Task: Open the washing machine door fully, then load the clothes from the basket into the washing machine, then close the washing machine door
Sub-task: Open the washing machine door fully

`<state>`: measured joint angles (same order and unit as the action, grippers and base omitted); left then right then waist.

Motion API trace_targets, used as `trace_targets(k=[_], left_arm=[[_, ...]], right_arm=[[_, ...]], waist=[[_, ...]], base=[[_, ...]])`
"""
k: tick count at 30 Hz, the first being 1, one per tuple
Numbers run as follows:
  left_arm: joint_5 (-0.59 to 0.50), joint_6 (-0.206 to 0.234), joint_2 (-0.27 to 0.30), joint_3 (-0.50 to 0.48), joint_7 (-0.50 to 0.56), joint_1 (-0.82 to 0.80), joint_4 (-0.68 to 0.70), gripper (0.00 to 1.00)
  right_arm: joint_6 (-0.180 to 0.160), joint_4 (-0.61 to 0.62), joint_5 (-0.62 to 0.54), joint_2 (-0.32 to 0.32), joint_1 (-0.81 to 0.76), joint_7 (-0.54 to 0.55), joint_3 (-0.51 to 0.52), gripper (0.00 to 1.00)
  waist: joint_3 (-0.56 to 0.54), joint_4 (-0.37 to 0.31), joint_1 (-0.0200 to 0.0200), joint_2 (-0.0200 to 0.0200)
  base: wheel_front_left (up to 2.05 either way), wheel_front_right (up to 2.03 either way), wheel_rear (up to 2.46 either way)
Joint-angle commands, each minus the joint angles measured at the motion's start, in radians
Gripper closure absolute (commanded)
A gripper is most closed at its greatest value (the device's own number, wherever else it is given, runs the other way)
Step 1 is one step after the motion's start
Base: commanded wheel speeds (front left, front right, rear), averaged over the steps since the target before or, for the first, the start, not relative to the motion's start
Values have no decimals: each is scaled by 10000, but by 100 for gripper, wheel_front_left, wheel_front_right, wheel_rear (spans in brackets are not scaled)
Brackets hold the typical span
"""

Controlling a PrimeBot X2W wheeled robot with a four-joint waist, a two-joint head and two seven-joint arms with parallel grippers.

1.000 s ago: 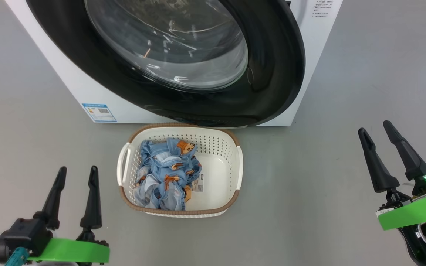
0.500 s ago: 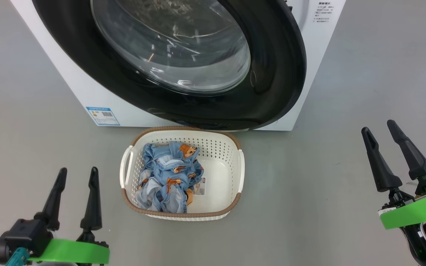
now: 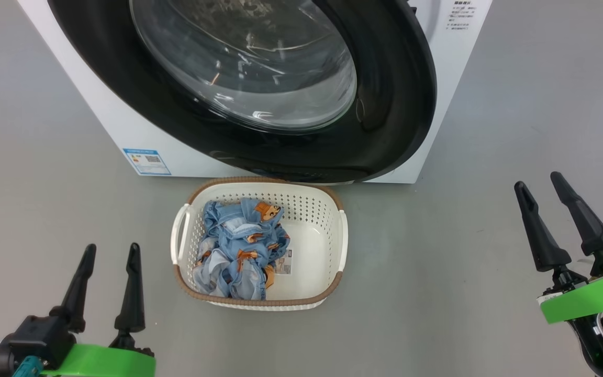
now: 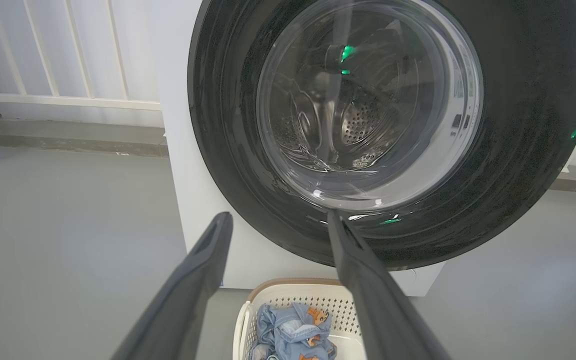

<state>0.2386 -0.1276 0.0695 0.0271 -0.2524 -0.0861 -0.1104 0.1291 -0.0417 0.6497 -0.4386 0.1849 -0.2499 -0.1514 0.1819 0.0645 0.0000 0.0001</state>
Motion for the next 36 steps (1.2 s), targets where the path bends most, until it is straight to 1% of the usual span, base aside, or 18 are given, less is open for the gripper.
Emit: trace_targets(k=[1,3,4,5,6,7,8,9,13,17,21,25,36], left_arm=[[-54,-31,242,-340,-94,-164,222,0],[-52,-31,236,-342,-94,-187,224,0],[-51,-31,232,-345,-94,-197,224,0],[-49,-31,228,-347,-94,-207,222,0],[-46,-31,223,-349,-94,-218,219,0],[-43,-31,218,-349,-94,-231,218,0],[-41,-31,214,-348,-94,-244,218,0],[-41,-31,211,-347,-94,-258,219,0],[-39,-31,206,-332,-94,-312,221,0],[-32,-31,203,-329,-94,-344,240,0],[-17,-31,199,-353,-94,-374,262,0],[-11,-31,193,-331,-94,-443,286,0],[-16,-31,220,-253,-94,-684,370,0]], right_arm=[[16,164,-41,-264,180,-118,-160,0],[16,71,4,-314,328,-118,-168,0],[16,25,41,-339,411,-118,-174,4],[16,-16,88,-365,507,-118,-178,25],[16,-56,148,-391,606,-118,-181,52],[16,-113,214,-429,710,-118,-193,62],[16,-179,280,-475,823,-118,-216,82],[16,-248,352,-520,944,-118,-245,100],[16,-590,685,-715,1487,-80,-408,100],[16,-808,1193,-750,1947,92,-399,100],[16,-1150,2290,-700,2665,508,-286,100],[16,-1621,3391,-664,3367,1328,-270,100],[16,-2792,5986,-955,5536,3378,-559,100]], waist=[[29,15,0,-1],[56,31,0,-1],[69,39,0,-1],[82,47,0,-1],[97,56,0,-1],[114,66,0,-1],[132,75,0,-1],[151,86,0,-1],[224,150,0,-1],[310,203,0,-1],[442,246,0,-1],[586,296,0,-1],[1062,527,0,-1]], base=[[0,0,0],[0,0,0],[0,0,0],[0,0,0],[0,0,0],[0,0,0],[0,0,0],[0,0,0],[0,0,0],[0,0,0],[0,0,0],[0,0,0],[0,0,0]])
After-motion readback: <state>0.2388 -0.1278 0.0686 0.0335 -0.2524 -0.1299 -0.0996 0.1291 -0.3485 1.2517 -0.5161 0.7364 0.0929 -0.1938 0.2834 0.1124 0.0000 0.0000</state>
